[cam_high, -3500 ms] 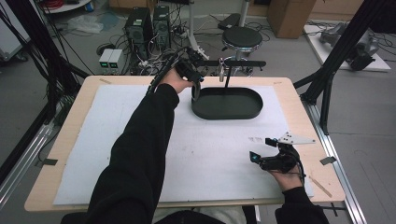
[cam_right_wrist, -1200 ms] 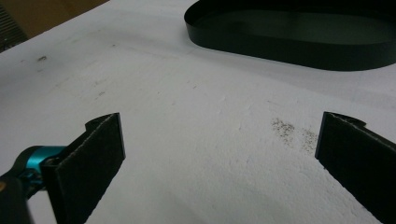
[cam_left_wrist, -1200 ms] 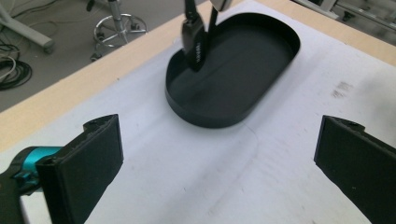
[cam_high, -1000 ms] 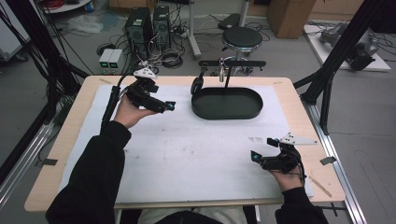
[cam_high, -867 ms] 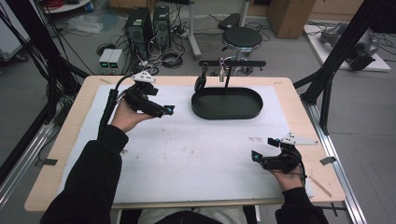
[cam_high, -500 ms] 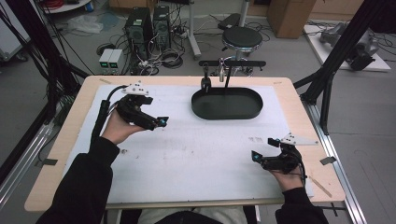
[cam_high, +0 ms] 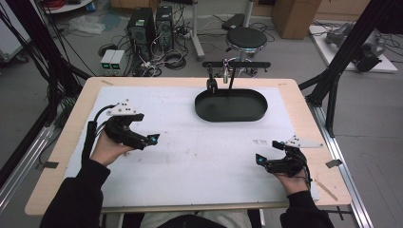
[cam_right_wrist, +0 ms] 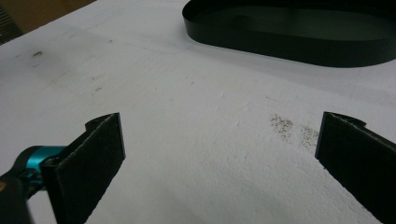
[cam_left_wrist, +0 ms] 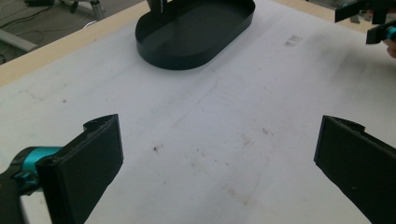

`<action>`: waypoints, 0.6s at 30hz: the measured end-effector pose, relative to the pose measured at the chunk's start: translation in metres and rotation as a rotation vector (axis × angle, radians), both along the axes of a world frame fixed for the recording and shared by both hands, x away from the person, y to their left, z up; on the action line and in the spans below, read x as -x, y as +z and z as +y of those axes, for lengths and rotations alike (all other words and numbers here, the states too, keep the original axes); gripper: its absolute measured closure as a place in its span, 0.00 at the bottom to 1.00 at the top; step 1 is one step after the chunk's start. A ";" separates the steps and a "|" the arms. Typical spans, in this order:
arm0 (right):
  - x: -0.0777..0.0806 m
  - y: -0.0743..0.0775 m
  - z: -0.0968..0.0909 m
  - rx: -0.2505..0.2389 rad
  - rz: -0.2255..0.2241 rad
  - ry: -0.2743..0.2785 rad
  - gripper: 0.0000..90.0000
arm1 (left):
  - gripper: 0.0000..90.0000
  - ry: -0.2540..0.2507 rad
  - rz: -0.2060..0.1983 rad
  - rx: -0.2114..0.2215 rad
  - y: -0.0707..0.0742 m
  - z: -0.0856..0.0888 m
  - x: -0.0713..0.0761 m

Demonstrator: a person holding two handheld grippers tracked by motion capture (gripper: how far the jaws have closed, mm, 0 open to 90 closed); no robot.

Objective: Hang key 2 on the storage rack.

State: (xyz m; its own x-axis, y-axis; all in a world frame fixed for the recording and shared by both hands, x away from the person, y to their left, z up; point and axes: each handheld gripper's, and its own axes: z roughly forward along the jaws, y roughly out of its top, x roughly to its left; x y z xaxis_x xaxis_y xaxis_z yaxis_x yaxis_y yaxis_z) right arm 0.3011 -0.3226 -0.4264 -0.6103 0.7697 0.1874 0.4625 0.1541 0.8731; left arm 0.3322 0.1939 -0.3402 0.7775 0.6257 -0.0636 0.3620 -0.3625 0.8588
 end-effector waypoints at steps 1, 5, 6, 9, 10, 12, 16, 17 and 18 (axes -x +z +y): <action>0.000 0.000 0.000 0.000 0.001 0.001 0.01 | 0.02 0.006 -0.002 0.015 -0.003 0.003 0.003; 0.000 0.000 0.002 0.006 0.008 0.006 0.01 | 0.02 0.037 0.001 0.058 -0.020 0.016 0.010; 0.000 0.000 0.002 0.006 0.010 0.006 0.01 | 0.02 0.040 0.001 0.049 -0.023 0.018 0.012; 0.000 -0.001 0.002 0.012 0.011 0.007 0.01 | 0.02 0.051 0.002 0.044 -0.031 0.023 0.015; 0.000 -0.001 0.003 0.013 0.010 0.006 0.01 | 0.02 0.052 0.001 0.047 -0.033 0.025 0.016; 0.000 -0.001 0.003 0.014 0.010 0.006 0.01 | 0.02 0.056 -0.004 0.046 -0.035 0.029 0.019; 0.000 -0.002 0.003 0.016 0.015 0.008 0.01 | 0.02 0.075 -0.025 0.077 -0.043 0.037 0.027; 0.000 -0.002 0.003 0.016 0.015 0.009 0.01 | 0.02 0.081 -0.027 0.086 -0.045 0.039 0.029; 0.000 -0.002 0.003 0.017 0.014 0.010 0.01 | 0.02 0.085 -0.025 0.090 -0.047 0.041 0.031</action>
State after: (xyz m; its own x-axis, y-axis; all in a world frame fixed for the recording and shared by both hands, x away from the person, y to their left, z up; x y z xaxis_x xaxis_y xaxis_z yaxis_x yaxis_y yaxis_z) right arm 0.3014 -0.3195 -0.4285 -0.6153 0.7667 0.1832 0.4730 0.1732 0.8638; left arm 0.3011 0.2349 -0.3872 0.7239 0.6820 -0.1040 0.3664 -0.2523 0.8956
